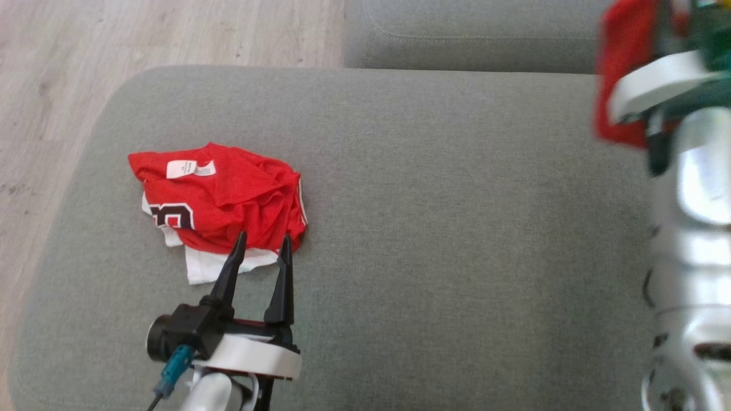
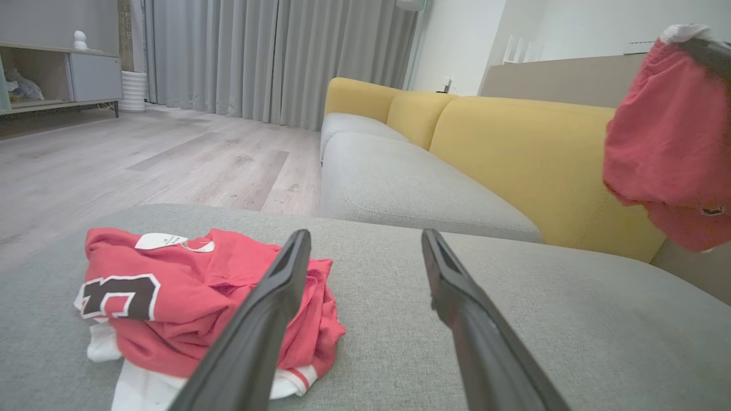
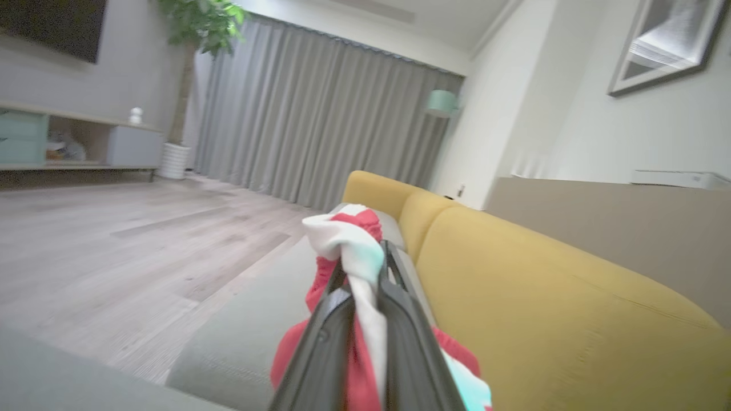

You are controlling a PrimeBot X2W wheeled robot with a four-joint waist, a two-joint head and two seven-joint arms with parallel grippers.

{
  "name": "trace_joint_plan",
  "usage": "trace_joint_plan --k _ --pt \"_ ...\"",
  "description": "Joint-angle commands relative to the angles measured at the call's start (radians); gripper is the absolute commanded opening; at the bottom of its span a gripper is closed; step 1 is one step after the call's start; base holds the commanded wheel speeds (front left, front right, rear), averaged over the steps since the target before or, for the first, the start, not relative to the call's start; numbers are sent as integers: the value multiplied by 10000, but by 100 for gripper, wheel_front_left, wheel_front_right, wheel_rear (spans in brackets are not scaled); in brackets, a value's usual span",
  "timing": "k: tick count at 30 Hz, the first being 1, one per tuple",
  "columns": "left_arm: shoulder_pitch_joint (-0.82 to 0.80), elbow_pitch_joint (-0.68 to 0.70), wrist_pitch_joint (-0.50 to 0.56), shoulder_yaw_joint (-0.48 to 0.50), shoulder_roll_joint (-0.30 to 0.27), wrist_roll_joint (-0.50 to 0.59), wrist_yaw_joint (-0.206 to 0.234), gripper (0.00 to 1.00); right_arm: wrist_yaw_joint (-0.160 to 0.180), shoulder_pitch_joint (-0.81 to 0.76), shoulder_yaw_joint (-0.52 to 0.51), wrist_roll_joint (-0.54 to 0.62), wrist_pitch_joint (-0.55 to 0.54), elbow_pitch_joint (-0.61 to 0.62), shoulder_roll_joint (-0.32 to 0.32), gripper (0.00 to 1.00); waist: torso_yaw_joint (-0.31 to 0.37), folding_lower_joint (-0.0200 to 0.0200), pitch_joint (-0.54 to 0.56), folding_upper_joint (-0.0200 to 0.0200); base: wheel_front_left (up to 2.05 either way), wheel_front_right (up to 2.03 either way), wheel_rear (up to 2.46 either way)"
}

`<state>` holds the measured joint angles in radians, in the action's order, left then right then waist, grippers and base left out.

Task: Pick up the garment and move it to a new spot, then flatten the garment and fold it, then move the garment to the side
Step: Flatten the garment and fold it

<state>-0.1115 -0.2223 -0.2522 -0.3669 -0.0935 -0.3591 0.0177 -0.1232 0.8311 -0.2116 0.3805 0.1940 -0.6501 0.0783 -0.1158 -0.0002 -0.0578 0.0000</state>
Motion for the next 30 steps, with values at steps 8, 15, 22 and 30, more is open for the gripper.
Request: trace_joint_plan --k 8,15,22,30 --pt "-361 249 -95 238 60 225 -217 100 -75 -2001 3835 -757 1 -477 -269 0 -210 2 -404 0 0 0 0" --pt "-686 76 -95 90 126 254 -318 100 -75 -3023 6935 -2587 192 -726 -278 0 -392 2 -566 0 0 0 0" --pt "-687 -8 -95 167 109 252 -284 100 -75 -3439 7890 -3855 32 -185 -279 100 -284 2 -386 0 0 0 0" --pt "-545 59 -95 306 129 249 -226 100 -75 -4097 6308 -4390 365 1170 -280 100 42 2 45 0 0 0 0"
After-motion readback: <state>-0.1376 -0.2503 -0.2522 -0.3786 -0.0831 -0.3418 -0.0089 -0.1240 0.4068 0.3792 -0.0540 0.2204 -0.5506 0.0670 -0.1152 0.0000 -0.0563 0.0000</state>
